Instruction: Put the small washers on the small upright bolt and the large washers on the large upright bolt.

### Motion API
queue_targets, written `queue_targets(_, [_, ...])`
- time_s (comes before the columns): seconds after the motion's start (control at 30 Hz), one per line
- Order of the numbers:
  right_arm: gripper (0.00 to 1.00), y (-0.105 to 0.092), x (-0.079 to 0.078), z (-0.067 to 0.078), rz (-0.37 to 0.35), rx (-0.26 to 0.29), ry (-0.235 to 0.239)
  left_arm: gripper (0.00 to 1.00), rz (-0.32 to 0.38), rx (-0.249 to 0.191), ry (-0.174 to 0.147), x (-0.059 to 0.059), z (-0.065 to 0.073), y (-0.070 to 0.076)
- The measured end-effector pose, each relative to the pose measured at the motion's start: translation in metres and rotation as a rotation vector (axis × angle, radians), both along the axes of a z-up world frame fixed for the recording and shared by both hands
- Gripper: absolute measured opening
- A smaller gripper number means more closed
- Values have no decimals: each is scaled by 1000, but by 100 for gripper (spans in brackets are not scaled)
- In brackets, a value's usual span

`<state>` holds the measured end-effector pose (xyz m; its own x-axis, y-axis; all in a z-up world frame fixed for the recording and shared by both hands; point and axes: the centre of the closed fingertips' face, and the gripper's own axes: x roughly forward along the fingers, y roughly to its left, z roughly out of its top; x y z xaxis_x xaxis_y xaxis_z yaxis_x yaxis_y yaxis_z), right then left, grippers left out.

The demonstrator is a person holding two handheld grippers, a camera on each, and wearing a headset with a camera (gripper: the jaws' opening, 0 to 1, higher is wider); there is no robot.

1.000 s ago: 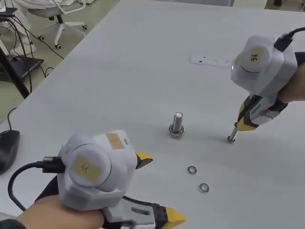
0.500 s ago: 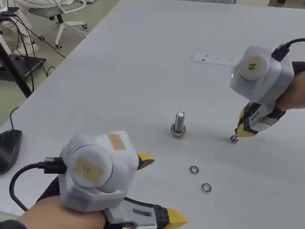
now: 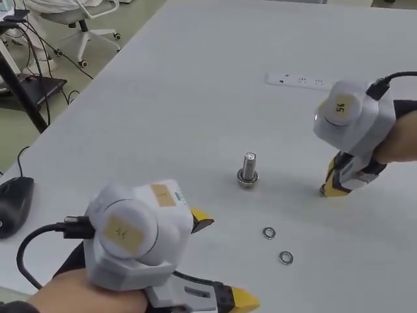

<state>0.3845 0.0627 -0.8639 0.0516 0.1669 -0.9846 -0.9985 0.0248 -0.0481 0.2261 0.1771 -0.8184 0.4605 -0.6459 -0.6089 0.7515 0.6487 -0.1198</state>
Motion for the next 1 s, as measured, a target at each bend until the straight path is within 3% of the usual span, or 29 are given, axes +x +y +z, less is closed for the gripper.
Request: queue_targets(1.0, [23,-8,0,0,-55,34,9,71,-3,3,2,0,-1,-1])
